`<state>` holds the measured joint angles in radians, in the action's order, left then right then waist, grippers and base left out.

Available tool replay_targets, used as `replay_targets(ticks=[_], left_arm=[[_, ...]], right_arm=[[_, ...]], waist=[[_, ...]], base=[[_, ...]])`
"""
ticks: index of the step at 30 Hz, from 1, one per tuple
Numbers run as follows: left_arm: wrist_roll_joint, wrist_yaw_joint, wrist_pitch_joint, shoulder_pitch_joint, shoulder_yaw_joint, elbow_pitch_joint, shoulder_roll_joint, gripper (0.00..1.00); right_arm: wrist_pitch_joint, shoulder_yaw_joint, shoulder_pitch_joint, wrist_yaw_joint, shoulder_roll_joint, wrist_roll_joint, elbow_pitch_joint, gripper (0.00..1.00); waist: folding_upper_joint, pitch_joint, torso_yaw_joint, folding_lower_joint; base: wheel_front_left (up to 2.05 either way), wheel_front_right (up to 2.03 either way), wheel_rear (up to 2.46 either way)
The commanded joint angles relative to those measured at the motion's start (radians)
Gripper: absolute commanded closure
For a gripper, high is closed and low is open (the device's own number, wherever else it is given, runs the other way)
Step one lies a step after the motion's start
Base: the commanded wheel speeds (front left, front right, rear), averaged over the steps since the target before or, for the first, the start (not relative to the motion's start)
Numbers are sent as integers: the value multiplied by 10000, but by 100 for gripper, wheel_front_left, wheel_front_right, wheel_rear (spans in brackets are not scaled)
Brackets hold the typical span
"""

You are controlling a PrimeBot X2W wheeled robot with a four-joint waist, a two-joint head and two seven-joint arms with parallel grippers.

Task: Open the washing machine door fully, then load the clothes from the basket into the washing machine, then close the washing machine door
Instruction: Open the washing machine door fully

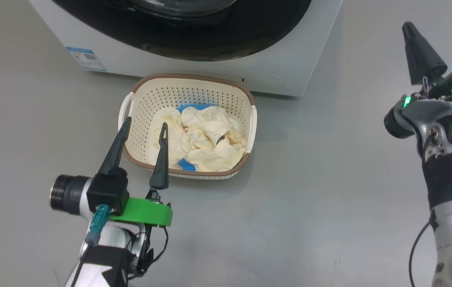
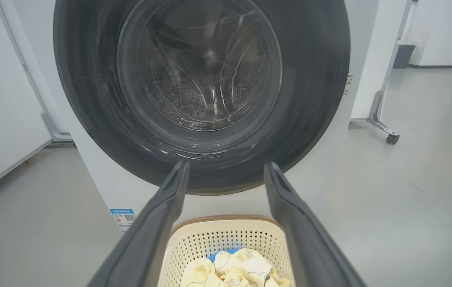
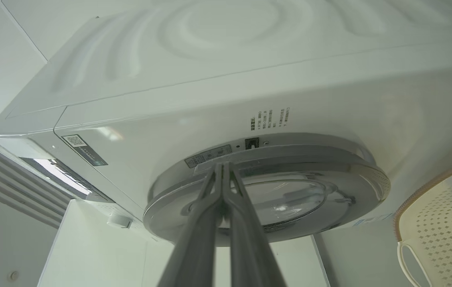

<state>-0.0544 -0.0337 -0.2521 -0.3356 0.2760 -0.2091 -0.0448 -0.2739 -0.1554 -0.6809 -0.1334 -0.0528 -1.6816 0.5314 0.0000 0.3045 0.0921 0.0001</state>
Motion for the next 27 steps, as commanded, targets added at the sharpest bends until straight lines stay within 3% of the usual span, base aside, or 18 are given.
replay_targets(ticks=[1,9,27], left_arm=[[-1,96,-97,-372,-232,401,-86,0],[-168,275,-97,-715,113,556,-63,0],[-628,826,-97,-1349,1228,767,-56,0]], right_arm=[[-210,201,-723,27,14,-179,-169,100],[-853,531,-2551,27,-127,-471,816,100],[-891,1253,-5733,27,-610,247,3067,100]], waist=[[0,216,192,-1],[0,765,636,-1],[0,1614,1602,-1]], base=[[0,0,0],[0,0,0],[0,0,0]])
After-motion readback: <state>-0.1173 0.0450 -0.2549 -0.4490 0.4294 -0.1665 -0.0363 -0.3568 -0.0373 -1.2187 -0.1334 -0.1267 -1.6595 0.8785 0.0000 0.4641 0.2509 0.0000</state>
